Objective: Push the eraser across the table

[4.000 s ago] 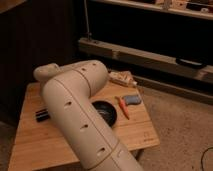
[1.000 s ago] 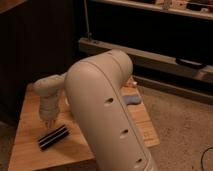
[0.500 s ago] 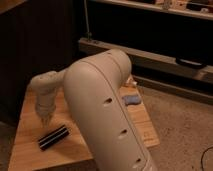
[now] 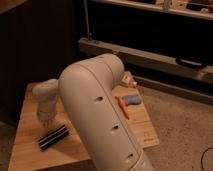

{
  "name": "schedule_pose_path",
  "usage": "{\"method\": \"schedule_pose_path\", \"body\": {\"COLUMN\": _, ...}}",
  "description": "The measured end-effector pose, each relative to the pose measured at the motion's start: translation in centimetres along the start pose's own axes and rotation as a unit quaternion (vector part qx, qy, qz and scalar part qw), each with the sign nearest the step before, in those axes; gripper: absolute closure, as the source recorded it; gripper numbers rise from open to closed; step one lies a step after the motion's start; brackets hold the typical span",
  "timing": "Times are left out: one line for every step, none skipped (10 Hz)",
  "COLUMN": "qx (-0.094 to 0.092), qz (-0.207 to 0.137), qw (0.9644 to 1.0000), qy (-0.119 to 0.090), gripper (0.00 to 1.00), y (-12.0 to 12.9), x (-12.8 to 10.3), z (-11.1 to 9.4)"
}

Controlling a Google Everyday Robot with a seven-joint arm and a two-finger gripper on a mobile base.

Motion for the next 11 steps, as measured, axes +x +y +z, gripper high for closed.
{"method": "schedule_pose_path", "body": {"qx": -0.002, "qz": -0.002, "qw": 0.9999, "qy": -0.012, "gripper": 1.0, "y": 0.0, "x": -0.8, "z": 0.0}}
{"method": "schedule_pose_path", "body": {"qx": -0.004, "qz": -0.003, "qw": 0.9997, "qy": -0.025, "gripper": 1.0, "y": 0.2, "x": -1.8, "z": 0.0}}
{"method": "schedule_pose_path", "body": {"qx": -0.007, "qz": -0.003, "qw": 0.9992, "qy": -0.039, "gripper": 1.0, "y": 0.3, "x": -2.8, "z": 0.2}}
{"method": "schedule_pose_path", "body": {"qx": -0.009, "qz": -0.004, "qw": 0.9982, "qy": -0.06, "gripper": 1.0, "y": 0.5, "x": -4.7, "z": 0.5}}
{"method": "schedule_pose_path", "body": {"qx": -0.011, "qz": -0.003, "qw": 0.9972, "qy": -0.073, "gripper": 1.0, "y": 0.7, "x": -6.0, "z": 0.7}}
{"method": "schedule_pose_path", "body": {"qx": -0.013, "qz": -0.002, "qw": 0.9961, "qy": -0.087, "gripper": 1.0, "y": 1.0, "x": -7.2, "z": 0.9}}
{"method": "schedule_pose_path", "body": {"qx": -0.016, "qz": 0.0, "qw": 0.9944, "qy": -0.105, "gripper": 1.0, "y": 1.3, "x": -8.8, "z": 1.0}}
{"method": "schedule_pose_path", "body": {"qx": -0.019, "qz": 0.0, "qw": 0.9932, "qy": -0.115, "gripper": 1.0, "y": 1.8, "x": -10.1, "z": 0.8}}
{"method": "schedule_pose_path", "body": {"qx": -0.023, "qz": 0.003, "qw": 0.9921, "qy": -0.124, "gripper": 1.0, "y": 2.5, "x": -11.5, "z": 0.2}}
{"method": "schedule_pose_path", "body": {"qx": -0.026, "qz": 0.007, "qw": 0.9915, "qy": -0.127, "gripper": 1.0, "y": 3.0, "x": -12.3, "z": -0.3}}
{"method": "schedule_pose_path", "body": {"qx": -0.023, "qz": 0.021, "qw": 0.9921, "qy": -0.122, "gripper": 0.96, "y": 3.5, "x": -12.9, "z": -1.4}}
